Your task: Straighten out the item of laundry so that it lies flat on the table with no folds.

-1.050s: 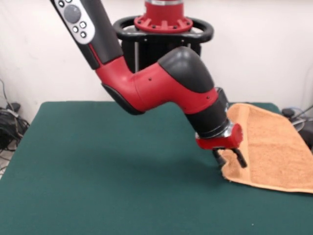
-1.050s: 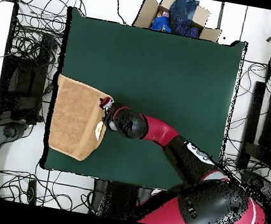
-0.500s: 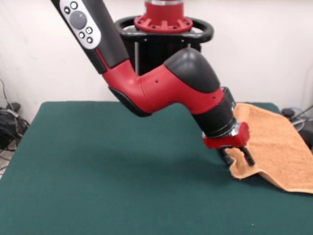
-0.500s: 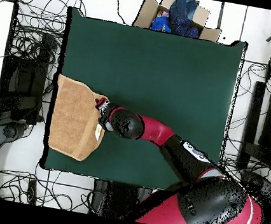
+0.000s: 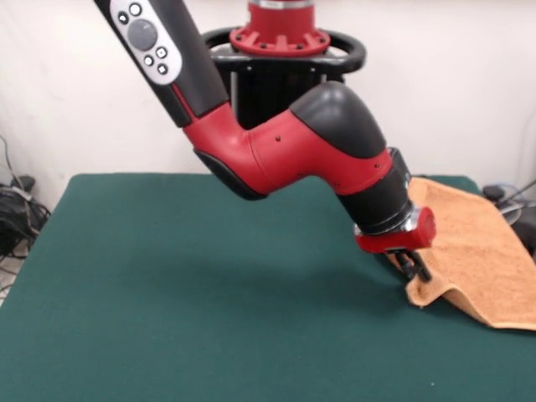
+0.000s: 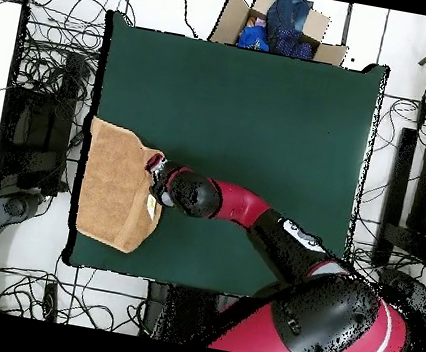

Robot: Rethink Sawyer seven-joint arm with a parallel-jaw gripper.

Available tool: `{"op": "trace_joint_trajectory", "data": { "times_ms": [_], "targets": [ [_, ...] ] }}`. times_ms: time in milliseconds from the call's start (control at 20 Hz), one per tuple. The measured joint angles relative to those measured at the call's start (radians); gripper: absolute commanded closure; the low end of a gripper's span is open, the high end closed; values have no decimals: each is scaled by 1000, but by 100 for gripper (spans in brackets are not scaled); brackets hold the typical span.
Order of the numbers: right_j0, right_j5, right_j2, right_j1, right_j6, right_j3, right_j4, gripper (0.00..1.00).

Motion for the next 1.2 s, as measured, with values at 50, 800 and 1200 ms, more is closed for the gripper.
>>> {"op": "trace_joint_trajectory", "data": {
  "times_ms": [50,800,1200],
  "targets": [
    [1,0,0,0,0,0,0,100],
    [-3,0,-6,-23,0,12,-6,100],
    [-31,0,-21,-94,0,50,-34,100]
  ]
}}
